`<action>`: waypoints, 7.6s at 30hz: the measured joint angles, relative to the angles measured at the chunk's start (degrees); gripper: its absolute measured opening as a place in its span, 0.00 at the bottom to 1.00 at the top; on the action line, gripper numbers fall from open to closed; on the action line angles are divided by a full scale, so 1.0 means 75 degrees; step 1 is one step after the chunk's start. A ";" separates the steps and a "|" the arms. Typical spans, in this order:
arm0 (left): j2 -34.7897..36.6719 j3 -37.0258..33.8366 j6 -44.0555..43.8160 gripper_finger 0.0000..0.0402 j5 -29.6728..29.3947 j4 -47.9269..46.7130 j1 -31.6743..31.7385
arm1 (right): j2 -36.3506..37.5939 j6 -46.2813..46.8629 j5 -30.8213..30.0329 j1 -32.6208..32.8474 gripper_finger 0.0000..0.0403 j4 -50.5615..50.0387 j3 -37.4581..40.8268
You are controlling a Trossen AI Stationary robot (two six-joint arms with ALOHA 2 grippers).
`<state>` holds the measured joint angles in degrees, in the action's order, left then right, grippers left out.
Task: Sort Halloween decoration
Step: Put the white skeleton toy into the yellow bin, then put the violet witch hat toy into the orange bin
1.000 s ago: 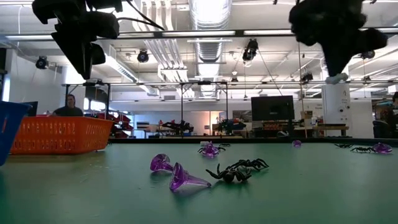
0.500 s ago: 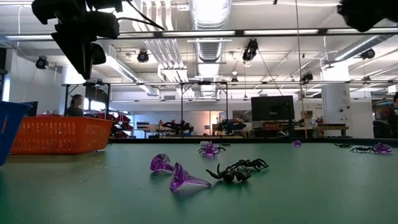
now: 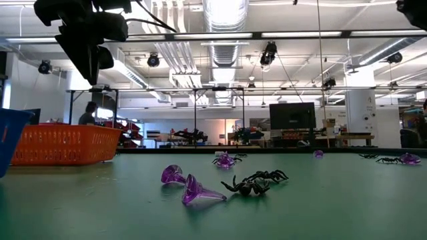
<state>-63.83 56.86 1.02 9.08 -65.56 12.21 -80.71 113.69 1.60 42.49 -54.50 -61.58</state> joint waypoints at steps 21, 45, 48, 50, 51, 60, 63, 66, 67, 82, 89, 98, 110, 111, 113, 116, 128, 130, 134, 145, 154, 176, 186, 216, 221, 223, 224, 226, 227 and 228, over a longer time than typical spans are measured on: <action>0.0000 0.0000 0.0000 0.24 0.0003 0.0000 -0.0001 | -0.0012 0.0248 0.0014 0.0156 0.04 0.0091 0.0000; 0.0000 0.0000 0.0000 0.24 0.0003 0.0026 -0.0001 | -0.0012 0.0155 -0.0002 0.0287 0.04 0.0228 -0.0003; 0.0000 0.0000 -0.0001 0.24 0.0003 0.0027 0.0000 | -0.0012 0.0161 0.0000 0.0287 0.04 0.0225 -0.0003; 0.0000 0.0000 -0.0003 0.24 0.0003 0.0029 0.0000 | -0.0012 0.0161 0.0006 0.0287 0.04 0.0219 -0.0003; 0.0000 0.0000 0.0000 0.24 0.0003 0.0029 0.0000 | -0.0012 0.0163 0.0006 0.0287 0.04 0.0216 -0.0003; 0.0000 0.0000 -0.0003 0.24 0.0003 0.0032 -0.0003 | -0.0012 0.0111 0.0015 0.0287 0.16 0.0170 -0.0003; -0.0003 0.0000 -0.0003 0.24 0.0003 0.0032 0.0000 | -0.0012 0.0102 0.0012 0.0287 0.22 0.0170 -0.0003; -0.0001 0.0000 -0.0003 0.24 0.0003 0.0032 -0.0001 | -0.0012 0.0102 -0.0010 0.0287 0.27 0.0170 -0.0003; 0.0000 0.0000 -0.0005 0.24 0.0003 0.0032 -0.0002 | -0.0012 0.0102 -0.0008 0.0287 0.28 0.0170 -0.0003; 0.0000 0.0000 -0.0005 0.24 0.0003 0.0032 0.0000 | -0.0012 0.0362 -0.0019 0.0285 0.30 0.0556 -0.0006; 0.0000 0.0000 -0.0006 0.24 0.0003 0.0035 0.0000 | -0.0012 0.0414 -0.0270 0.0285 0.30 0.0812 -0.0006; 0.0000 0.0000 -0.0006 0.24 0.0003 0.0035 -0.0003 | -0.0012 0.0475 -0.1452 0.0282 0.31 0.1734 -0.0006; -0.0003 0.0000 -0.0125 0.24 0.0003 0.0035 -0.0003 | -0.0012 -0.0341 -0.2031 0.0070 0.26 0.2399 -0.0006; -0.0002 0.0000 -0.0143 0.24 0.0003 0.0036 -0.0002 | -0.0012 -0.0405 -0.2031 0.0051 0.26 0.2399 -0.0006; -0.0003 0.0000 -0.0146 0.24 0.0003 0.0041 0.0000 | -0.0012 -0.0448 -0.2030 0.0035 0.25 0.2394 -0.0006; 0.0000 0.0000 -0.0146 0.24 0.0003 0.0064 0.0000 | -0.0012 -0.0539 -0.2030 0.0028 0.25 0.2390 -0.0006; -0.0004 0.0000 -0.0213 0.24 -0.0006 0.0058 -0.0001 | -0.0015 -0.0571 -0.2040 0.0028 0.24 0.2381 -0.0006; -0.0030 0.0003 -0.0246 0.24 -0.0006 0.0056 -0.0003 | -0.0015 -0.0588 -0.2134 0.0031 0.24 0.2379 -0.0006; -0.0114 0.0003 -0.0254 0.24 -0.0014 0.0056 -0.0003 | -0.0015 -0.0712 -0.2613 0.0028 0.25 0.2379 -0.0006; -0.0356 0.0003 -0.0340 0.24 -0.0019 0.0280 -0.0003 | -0.0015 -0.1397 -0.3302 -0.0082 0.25 0.2345 -0.0006; -0.0379 0.0003 -0.0865 0.24 0.0014 0.0686 -0.0003 | -0.0015 -0.2461 -0.4014 -0.0734 0.24 0.1934 -0.0006; -0.0433 0.0003 -0.2013 0.24 -0.0075 0.1409 -0.0003 | 0.0297 -0.5695 -0.3597 -0.1621 0.32 0.1936 -0.0006; -0.0428 0.0003 -0.2183 0.24 -0.0548 0.2339 -0.0002 | 0.0361 -0.6067 -0.3596 -0.1803 0.32 0.1944 -0.0006; -0.1513 0.2311 -0.0832 0.24 -0.1008 0.2154 0.0000 | 0.0364 -0.7064 -0.3630 -0.2107 0.32 0.1937 -0.0006; -0.1756 0.2631 -0.0629 0.24 -0.1008 0.1957 0.0000 | 0.0364 -0.7058 -0.3625 -0.2108 0.32 0.1936 -0.0005; -0.1752 0.2679 -0.0672 0.24 -0.1008 0.1816 0.0009 | 0.0364 -0.7055 -0.3628 -0.2105 0.32 0.1936 -0.0004; -0.1730 0.2680 -0.0702 0.24 -0.1008 0.1753 0.0026 | 0.0364 -0.7053 -0.3625 -0.2105 0.32 0.1936 -0.0005; -0.1654 0.2591 -0.0799 0.24 -0.1008 0.1686 0.0062 | 0.0364 -0.7051 -0.3625 -0.2105 0.32 0.1936 -0.0005; -0.1603 0.2521 -0.0839 0.24 -0.1005 0.1629 0.0089 | 0.0364 -0.7049 -0.3625 -0.2105 0.32 0.1936 -0.0005; -0.1536 0.2445 -0.0906 0.24 -0.1003 0.1558 0.0120 | 0.0364 -0.7049 -0.3625 -0.2105 0.32 0.1936 -0.0006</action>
<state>-75.35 75.20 -5.78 1.56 -53.88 13.11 -77.97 60.82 -25.59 26.70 -39.99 -61.62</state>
